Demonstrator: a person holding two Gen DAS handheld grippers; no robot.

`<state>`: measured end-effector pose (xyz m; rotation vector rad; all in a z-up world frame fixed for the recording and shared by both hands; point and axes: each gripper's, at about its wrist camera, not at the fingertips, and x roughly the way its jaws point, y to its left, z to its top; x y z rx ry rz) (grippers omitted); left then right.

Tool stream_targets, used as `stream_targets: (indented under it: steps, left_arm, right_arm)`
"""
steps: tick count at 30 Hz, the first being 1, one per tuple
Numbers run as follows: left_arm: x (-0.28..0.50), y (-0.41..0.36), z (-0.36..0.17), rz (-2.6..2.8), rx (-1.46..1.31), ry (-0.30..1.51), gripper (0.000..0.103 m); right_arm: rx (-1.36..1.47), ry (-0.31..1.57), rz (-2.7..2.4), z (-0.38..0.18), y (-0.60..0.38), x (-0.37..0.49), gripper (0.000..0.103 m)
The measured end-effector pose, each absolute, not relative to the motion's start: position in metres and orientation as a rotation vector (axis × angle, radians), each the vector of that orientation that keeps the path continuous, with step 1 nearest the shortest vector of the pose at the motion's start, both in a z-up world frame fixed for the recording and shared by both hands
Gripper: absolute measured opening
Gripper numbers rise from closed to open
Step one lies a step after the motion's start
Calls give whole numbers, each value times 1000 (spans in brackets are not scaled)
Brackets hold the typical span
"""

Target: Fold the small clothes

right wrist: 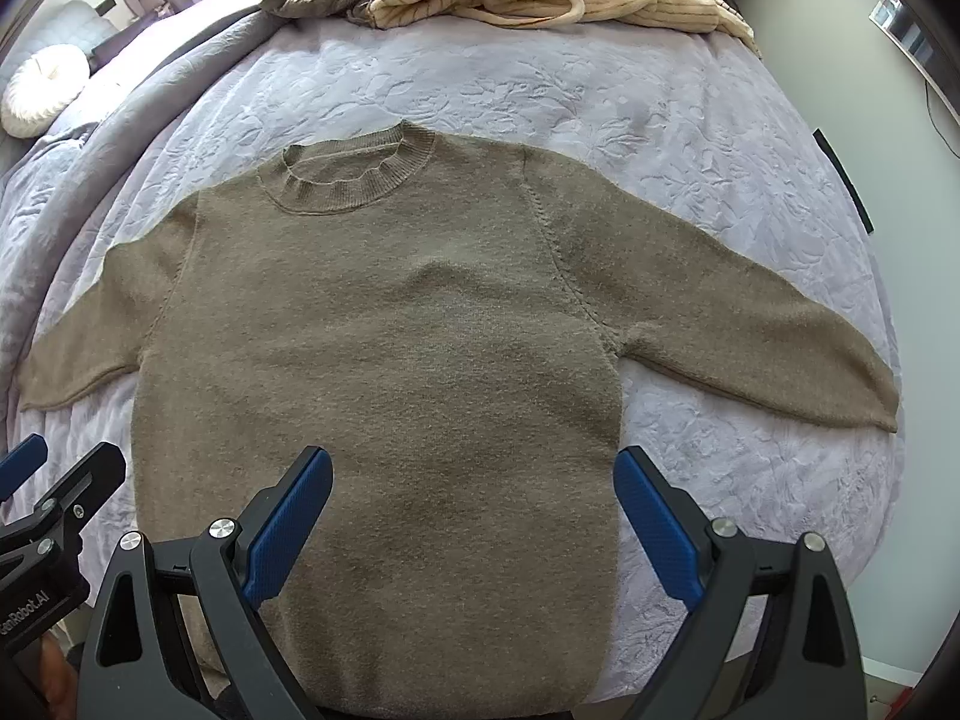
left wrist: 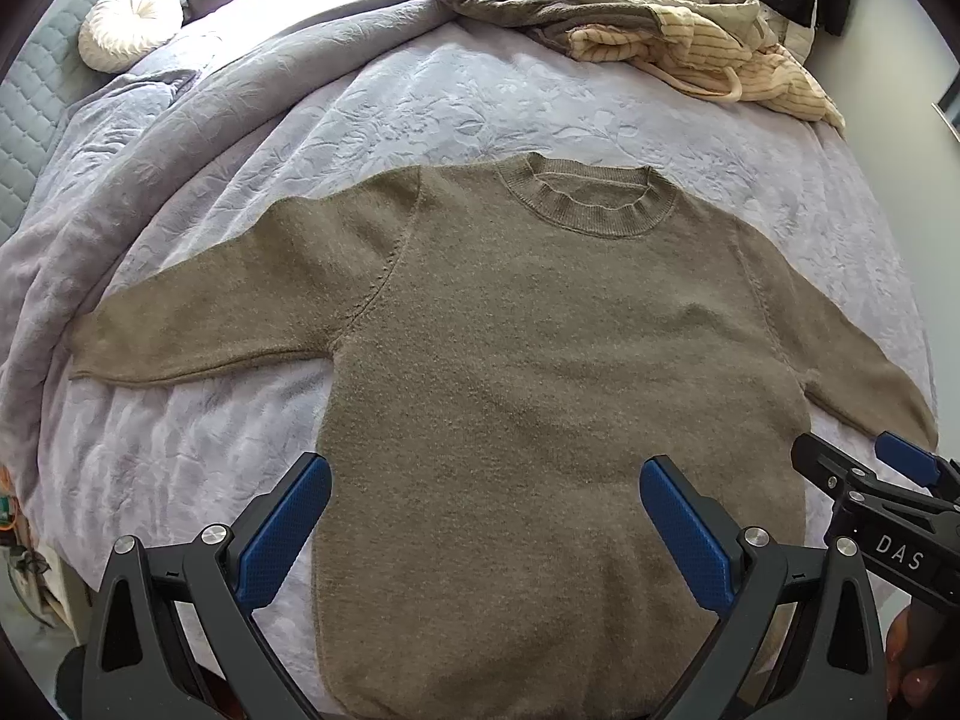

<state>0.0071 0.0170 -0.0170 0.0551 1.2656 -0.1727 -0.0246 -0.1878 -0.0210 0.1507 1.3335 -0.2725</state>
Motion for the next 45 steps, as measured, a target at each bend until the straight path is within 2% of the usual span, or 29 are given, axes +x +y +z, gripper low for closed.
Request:
stream_targets:
  steps: [17, 24, 29, 40, 44, 45]
  left_arm:
    - [10, 42, -44, -210, -27, 1340, 103]
    - [24, 76, -62, -230, -129, 1358, 103]
    - [49, 151, -91, -148, -288, 1356, 103]
    - [102, 380, -159, 250, -646, 1226, 103]
    - [114, 417, -177, 291, -741, 1189, 103]
    - [116, 420, -178, 291, -745, 1180, 97]
  right_arm:
    - [142, 1365, -296, -32, -169, -24, 96]
    - [98, 1384, -243, -36, -137, -19, 96]
    - [44, 1412, -182, -41, -104, -15, 96]
    - [-11, 1474, -98, -50, -45, -16, 96]
    - [-31, 1490, -88, -53, -32, -20, 96]
    - [-36, 1493, -85, -53, -29, -21, 96]
